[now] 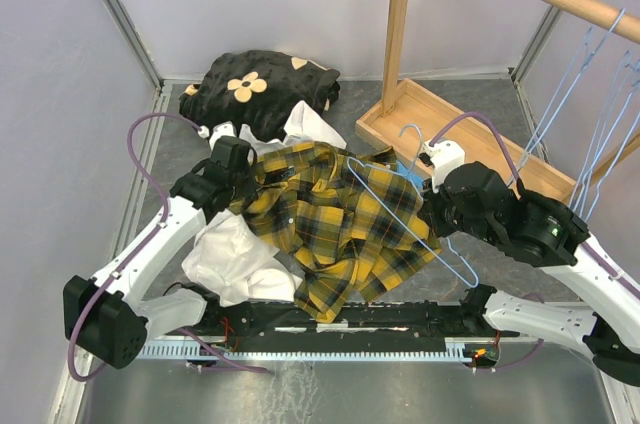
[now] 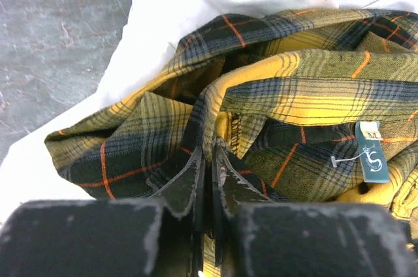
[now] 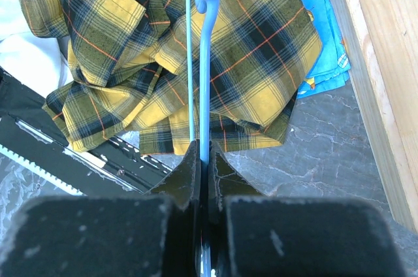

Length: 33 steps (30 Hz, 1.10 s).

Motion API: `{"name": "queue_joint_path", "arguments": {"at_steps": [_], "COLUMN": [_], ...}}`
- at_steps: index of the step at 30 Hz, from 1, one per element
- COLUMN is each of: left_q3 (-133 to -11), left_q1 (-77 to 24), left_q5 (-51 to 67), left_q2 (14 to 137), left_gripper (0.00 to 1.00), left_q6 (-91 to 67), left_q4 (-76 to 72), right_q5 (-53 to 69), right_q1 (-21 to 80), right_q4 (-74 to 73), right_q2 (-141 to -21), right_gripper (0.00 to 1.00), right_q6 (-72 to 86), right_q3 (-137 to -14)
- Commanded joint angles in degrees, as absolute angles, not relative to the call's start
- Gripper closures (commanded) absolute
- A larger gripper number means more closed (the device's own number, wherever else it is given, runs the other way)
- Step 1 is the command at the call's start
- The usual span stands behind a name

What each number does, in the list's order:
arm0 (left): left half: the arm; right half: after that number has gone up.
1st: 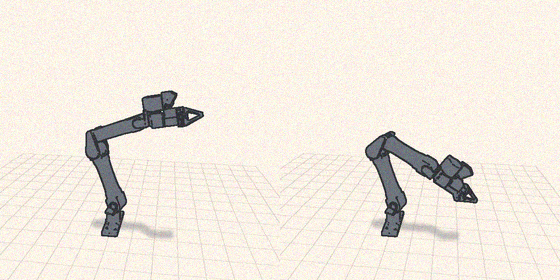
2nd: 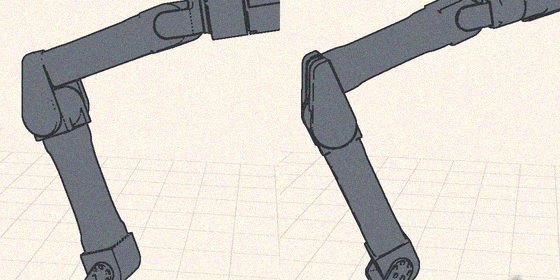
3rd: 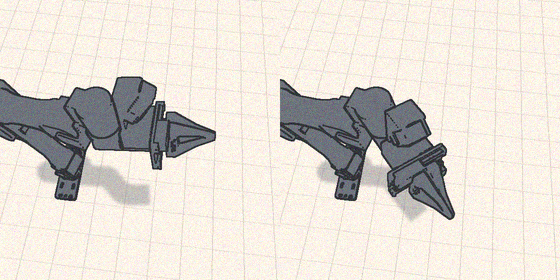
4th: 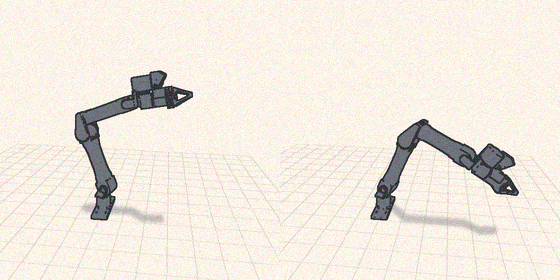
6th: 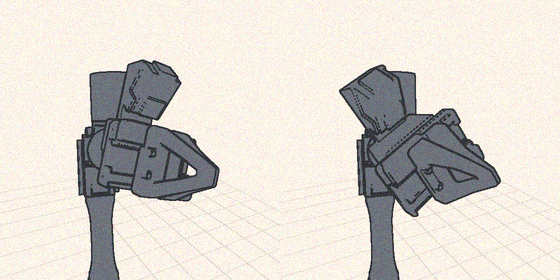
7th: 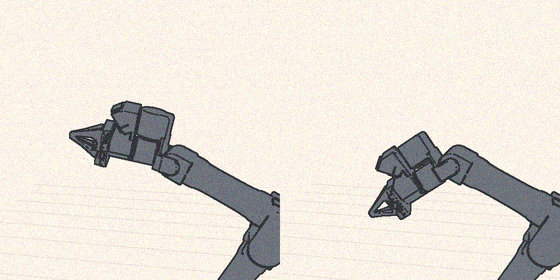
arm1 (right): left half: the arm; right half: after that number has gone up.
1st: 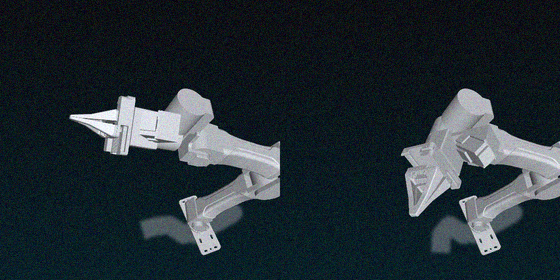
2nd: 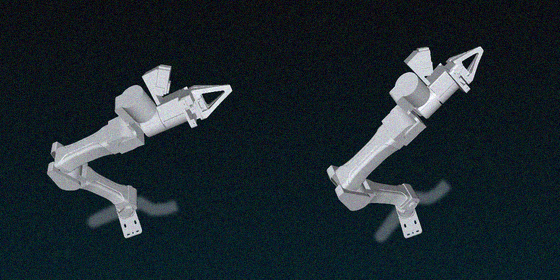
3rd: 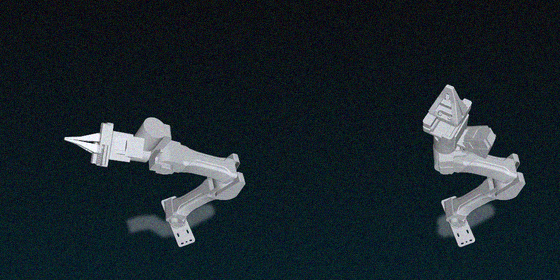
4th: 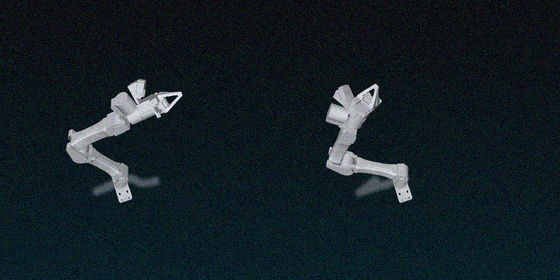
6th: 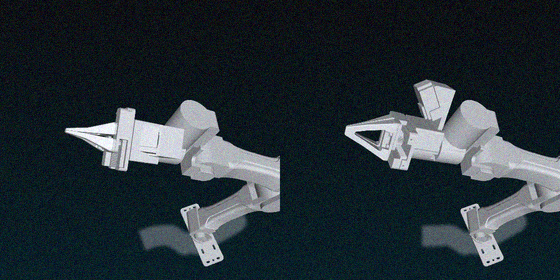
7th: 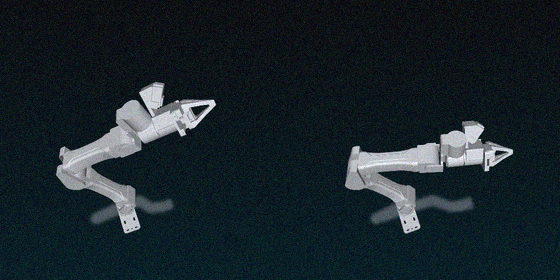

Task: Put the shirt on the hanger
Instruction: Hang the shirt on the hanger.

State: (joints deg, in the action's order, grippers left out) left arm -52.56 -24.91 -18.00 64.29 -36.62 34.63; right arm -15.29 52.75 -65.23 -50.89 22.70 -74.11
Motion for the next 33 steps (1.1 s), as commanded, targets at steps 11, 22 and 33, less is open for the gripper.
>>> {"name": "queue_joint_path", "arguments": {"at_steps": [11,22,33], "left_q3": [-73.85,-91.09,-89.82], "left_q1": [-23.34,-53.27,-58.07], "left_q5": [-20.41,-31.12,-32.69], "left_q2": [69.65,80.52,76.13], "left_gripper": [0.97,0.97,0.97], "left_q6": [-15.58,-0.75,-2.19], "left_q4": [38.35,41.62,44.97], "right_q5": [-12.85,-19.56,-13.12], "right_q1": [52.6,52.65,52.65], "right_q4": [-66.79,-68.35,-70.12], "right_q2": [-52.36,-46.23,-41.36], "right_gripper": [1.0,1.0,1.0], "right_q6": [17.59,18.1,14.27], "right_q3": [-84.95,-85.92,-86.38]}}
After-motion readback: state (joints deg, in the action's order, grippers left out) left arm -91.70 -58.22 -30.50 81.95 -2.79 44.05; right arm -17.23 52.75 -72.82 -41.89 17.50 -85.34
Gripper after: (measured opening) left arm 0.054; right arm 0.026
